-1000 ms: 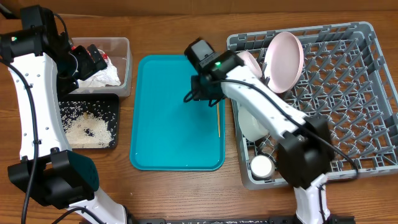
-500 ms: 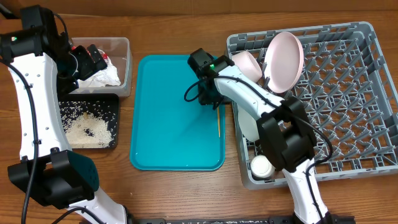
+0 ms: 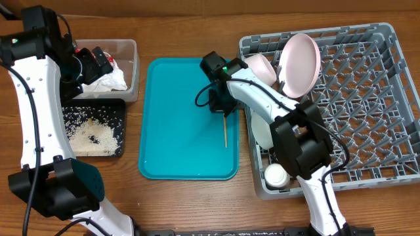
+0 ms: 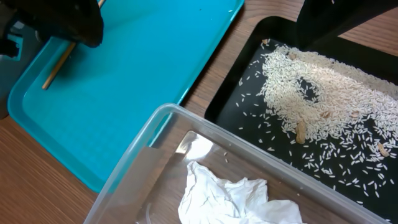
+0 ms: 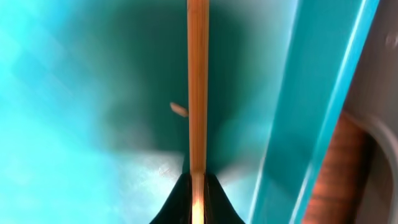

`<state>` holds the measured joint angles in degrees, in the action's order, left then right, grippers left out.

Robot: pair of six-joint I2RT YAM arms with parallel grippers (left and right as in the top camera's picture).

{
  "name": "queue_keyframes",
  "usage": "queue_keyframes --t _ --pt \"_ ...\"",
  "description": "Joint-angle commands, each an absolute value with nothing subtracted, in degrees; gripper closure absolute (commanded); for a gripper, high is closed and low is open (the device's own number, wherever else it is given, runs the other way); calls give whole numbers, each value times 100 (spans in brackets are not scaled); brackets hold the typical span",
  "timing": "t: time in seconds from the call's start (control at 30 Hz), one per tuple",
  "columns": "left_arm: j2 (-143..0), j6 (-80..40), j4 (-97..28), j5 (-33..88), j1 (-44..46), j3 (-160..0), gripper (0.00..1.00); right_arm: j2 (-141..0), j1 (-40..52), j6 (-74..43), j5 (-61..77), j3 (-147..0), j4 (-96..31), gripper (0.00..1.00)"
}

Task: Sort waste into correct bins and load items into the dishwasher
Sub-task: 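Grasp the second chopstick on the teal tray with the right gripper, then carry the second chopstick into the dish rack and release it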

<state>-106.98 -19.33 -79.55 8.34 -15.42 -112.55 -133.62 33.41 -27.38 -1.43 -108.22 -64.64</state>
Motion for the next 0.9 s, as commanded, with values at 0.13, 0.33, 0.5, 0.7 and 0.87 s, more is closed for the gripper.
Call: queue_keyframes --t 0.13,0.33,0.5,0.7,0.87 --pt "-10573 -1863 -7948 792 -1535 -11319 0 -13214 3336 -2720 -626 -12346 -7800 96" --pt "-10573 -1863 -7948 792 -1535 -11319 0 -12514 3251 -2609 -1472 -13607 -9142 96" --pt "-10573 -1863 -7948 792 -1535 -11319 1 -12018 2969 -2390 -1439 -13609 -9706 96" --pt "-10573 -1863 -7946 792 -1535 -11319 0 -11782 2873 -2265 -1393 -13541 -9708 96" --pt "-10573 -1863 -7948 792 -1535 -11319 0 -11102 2749 -2276 -1413 -12864 -9708 96"
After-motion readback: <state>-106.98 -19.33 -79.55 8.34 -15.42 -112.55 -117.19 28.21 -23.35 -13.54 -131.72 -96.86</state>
